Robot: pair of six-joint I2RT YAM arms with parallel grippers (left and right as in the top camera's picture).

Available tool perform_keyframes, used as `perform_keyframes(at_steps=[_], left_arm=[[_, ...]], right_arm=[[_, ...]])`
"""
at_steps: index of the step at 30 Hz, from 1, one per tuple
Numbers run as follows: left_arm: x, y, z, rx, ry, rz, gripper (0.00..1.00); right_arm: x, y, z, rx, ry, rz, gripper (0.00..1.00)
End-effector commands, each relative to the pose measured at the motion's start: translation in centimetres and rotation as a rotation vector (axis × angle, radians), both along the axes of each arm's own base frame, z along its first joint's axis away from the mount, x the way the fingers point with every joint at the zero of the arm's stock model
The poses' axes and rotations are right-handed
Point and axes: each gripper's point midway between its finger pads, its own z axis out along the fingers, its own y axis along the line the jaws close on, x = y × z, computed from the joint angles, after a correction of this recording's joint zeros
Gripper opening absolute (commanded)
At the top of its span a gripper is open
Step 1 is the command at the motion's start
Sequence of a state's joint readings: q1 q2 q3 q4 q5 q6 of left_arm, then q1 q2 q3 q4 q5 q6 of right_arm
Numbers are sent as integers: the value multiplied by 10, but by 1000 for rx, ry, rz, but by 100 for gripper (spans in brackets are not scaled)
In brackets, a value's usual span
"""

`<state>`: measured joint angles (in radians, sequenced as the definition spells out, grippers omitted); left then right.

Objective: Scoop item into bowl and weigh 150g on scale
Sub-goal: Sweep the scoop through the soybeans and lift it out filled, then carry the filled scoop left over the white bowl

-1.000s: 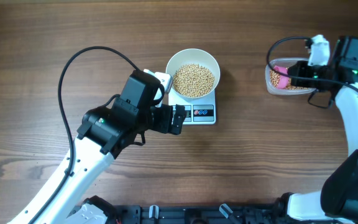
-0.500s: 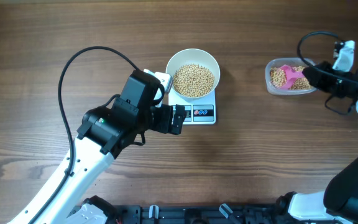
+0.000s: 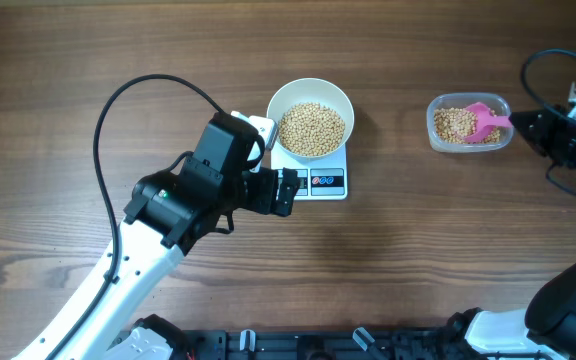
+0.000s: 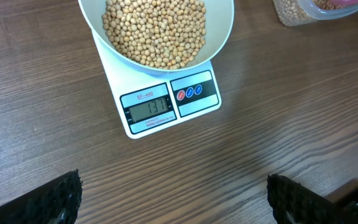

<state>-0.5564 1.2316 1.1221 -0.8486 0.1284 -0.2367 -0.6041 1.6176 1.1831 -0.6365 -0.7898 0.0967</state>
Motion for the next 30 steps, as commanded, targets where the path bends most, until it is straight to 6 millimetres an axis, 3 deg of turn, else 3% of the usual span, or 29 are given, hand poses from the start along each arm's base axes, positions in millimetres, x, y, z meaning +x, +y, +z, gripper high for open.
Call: perform_keyframes(at_steps=[1, 13, 21, 26, 30], left_arm=[[0, 0, -1, 17, -10, -16, 100], [0, 0, -1, 17, -10, -16, 100], [0, 0, -1, 17, -10, -16, 100], [0, 0, -1, 17, -10, -16, 100], [0, 0, -1, 17, -10, -16, 100]], right_arm=[[-5, -2, 4, 122, -20, -18, 4], [-18, -21, 35, 322, -136, -50, 4], [-17, -9, 52, 447, -162, -23, 4], [-4, 4, 59, 481, -159, 0, 4], [13, 28, 72, 512, -180, 69, 4]])
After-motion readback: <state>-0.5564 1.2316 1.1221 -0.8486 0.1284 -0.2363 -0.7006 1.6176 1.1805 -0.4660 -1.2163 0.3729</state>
